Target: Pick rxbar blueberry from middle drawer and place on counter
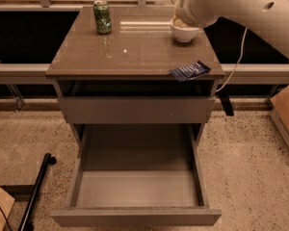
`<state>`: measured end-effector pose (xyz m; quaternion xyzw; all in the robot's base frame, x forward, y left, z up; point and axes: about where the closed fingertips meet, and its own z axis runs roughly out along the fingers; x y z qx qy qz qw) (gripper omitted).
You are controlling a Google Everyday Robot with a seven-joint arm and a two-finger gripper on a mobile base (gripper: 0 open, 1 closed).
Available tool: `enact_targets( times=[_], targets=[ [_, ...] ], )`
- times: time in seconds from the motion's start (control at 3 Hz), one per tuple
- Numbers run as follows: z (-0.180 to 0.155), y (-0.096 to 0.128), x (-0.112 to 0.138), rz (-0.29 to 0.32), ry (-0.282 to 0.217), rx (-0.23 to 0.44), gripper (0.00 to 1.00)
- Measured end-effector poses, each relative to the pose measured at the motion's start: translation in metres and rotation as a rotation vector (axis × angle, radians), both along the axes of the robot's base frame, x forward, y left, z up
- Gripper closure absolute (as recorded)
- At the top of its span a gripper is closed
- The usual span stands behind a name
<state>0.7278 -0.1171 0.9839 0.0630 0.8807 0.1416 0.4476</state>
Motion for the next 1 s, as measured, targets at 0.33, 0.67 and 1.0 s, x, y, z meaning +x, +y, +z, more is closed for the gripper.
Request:
enact_targets(
  times=[0.33, 0.67, 1.0],
  targets=[
    [0.0002, 0.0012, -0.0003, 0.002, 0.0, -0.001, 0.11],
    [0.0004, 0.0021, -0.0005, 0.004, 0.0, -0.001, 0.0],
    [0.0004, 0.0021, -0.0005, 0.004, 0.0, -0.001, 0.0]
  ],
)
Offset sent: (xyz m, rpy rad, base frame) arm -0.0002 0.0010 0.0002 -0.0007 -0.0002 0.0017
